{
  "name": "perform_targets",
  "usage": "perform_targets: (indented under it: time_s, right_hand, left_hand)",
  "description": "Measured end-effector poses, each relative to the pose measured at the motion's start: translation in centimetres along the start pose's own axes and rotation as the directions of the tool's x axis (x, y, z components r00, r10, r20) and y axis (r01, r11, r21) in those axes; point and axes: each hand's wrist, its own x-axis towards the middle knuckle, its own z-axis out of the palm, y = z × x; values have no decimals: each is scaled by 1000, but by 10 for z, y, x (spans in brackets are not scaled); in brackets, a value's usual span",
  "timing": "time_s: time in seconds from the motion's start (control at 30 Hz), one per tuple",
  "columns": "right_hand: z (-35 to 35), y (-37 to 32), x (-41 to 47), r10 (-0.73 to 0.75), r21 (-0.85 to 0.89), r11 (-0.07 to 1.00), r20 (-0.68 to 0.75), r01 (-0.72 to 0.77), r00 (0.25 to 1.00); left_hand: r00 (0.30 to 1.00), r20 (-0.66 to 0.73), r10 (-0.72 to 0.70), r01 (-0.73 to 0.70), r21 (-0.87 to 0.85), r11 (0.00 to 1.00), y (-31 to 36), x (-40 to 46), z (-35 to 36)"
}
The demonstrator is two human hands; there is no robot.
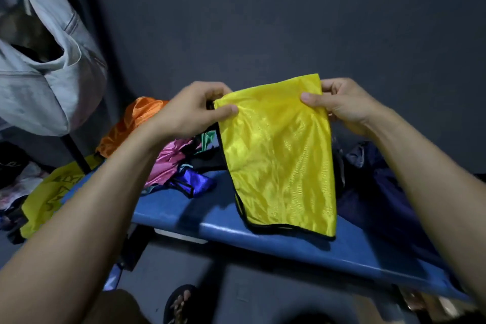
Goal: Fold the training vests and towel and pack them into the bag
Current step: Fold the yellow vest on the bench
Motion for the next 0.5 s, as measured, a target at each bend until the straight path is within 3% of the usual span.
perform_targets:
  time_s: [0.2,0.37,0.5]
  right_hand:
    - [-5,9,23,-25,-6,1000,-160,24,987]
    - [-7,7,6,-224,-73,974,-203,213,953]
    - [5,39,-53,-314,-195,935,-64,296,947]
  left_hand:
    - [998,-56,36,-19,279,960,-15,51,-14]
    - [950,-221,220,-129,366,922,0,46,-23]
    - [939,-64,338,-274,459,845,2,-21,8]
